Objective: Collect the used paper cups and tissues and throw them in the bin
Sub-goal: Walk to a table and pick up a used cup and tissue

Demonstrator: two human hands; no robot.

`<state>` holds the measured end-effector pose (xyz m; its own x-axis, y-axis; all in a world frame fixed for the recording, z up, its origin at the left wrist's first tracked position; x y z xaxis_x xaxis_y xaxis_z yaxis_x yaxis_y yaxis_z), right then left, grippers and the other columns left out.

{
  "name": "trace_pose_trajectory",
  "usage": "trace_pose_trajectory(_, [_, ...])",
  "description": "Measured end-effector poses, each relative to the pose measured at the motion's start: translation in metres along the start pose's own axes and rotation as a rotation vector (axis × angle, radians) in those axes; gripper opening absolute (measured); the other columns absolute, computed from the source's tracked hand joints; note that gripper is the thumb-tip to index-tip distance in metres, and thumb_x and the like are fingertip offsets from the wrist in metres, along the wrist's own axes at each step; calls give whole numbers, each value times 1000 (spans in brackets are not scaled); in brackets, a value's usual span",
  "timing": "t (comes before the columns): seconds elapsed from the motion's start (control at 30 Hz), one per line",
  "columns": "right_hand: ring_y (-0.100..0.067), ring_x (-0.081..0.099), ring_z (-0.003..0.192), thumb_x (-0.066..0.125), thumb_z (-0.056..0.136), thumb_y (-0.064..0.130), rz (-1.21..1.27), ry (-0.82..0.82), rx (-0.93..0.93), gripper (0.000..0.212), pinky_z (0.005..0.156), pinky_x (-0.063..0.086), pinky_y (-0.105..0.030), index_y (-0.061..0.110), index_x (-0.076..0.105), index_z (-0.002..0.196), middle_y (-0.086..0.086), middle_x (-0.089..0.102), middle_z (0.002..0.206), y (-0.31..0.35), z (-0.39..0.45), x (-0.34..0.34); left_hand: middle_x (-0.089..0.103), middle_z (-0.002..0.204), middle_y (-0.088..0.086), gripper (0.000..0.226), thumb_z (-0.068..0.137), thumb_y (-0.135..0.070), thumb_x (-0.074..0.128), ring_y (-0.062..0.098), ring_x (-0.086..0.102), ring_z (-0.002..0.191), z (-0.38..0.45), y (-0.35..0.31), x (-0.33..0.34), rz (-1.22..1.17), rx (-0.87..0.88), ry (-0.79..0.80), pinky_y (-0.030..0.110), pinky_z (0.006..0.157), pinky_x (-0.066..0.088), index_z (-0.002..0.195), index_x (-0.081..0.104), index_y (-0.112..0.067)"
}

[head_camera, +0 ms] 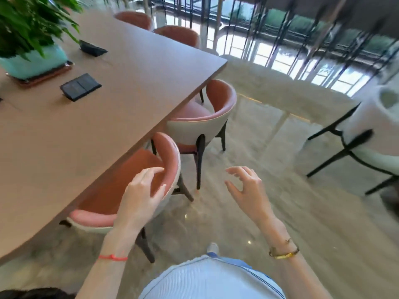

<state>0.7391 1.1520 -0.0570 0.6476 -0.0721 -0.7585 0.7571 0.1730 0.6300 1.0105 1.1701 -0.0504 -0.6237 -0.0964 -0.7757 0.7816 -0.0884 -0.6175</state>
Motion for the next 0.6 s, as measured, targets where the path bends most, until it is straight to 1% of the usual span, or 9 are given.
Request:
trace_pose_trajectory(0.07, [-5,51,99,68,86,21,-12,-39,35,25,88,42,-20,20,63,110,8,61,109,-36,17,-30,62,118,-4,38,84,-18,68,16,57,109,34,-30,27,-24,24,13,35,96,45,121,60,-19])
trace_pose_trajectory(0.13, [-5,50,97,70,85,20,-29,-73,74,24,87,39,-18,19,64,109,7,62,106,-69,34,-55,62,117,-3,37,84,-17,69,17,57,108,65,-58,50,-45,53,27,35,95,46,120,59,-20])
trace_pose_trajectory(0.2, [-10,54,96,71,84,18,-38,-108,114,24,87,40,-20,18,65,107,6,63,104,-99,50,-78,62,116,-3,38,84,-16,70,16,57,108,95,-83,71,-54,95,50,34,96,45,120,59,-21])
trace_pose_trajectory(0.27, [-14,56,97,71,83,16,-32,-158,153,23,87,43,-23,17,66,105,6,64,103,-128,66,-99,62,118,-3,39,84,-16,70,16,57,111,127,-106,93,-53,143,80,32,99,44,121,59,-19])
trace_pose_trajectory(0.37, [-11,55,96,70,84,19,1,-214,234,22,88,45,-25,20,65,106,8,63,103,-171,87,-123,62,119,-4,40,84,-17,69,13,56,114,176,-135,130,-68,196,140,33,100,45,123,58,-19])
trace_pose_trajectory(0.47, [-10,56,96,70,83,20,-13,-260,298,21,86,46,-27,22,65,104,11,62,102,-214,115,-140,62,117,-7,41,83,-15,71,11,57,110,229,-162,169,-79,247,188,23,96,41,122,59,-19])
trace_pose_trajectory(0.53, [-9,55,95,70,83,19,-15,-275,329,21,86,45,-25,22,65,103,12,62,101,-243,141,-150,62,113,-8,41,83,-15,71,10,57,106,269,-178,195,-78,277,214,16,91,38,122,59,-20])
trace_pose_trajectory(0.6, [-9,55,95,71,83,19,-26,-285,360,21,86,45,-24,21,66,103,12,61,100,-272,173,-161,62,112,-8,42,83,-15,71,10,57,105,313,-194,218,-83,294,227,17,90,37,122,58,-21])
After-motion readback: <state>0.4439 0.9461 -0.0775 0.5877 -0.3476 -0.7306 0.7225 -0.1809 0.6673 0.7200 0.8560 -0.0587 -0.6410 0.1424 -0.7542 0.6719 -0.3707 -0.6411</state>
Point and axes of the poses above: each hand's wrist, its own z-axis towards the middle knuckle, its own x-axis out of the palm, y = z × x, the point moved 7 cm from there along z, towards the middle knuckle
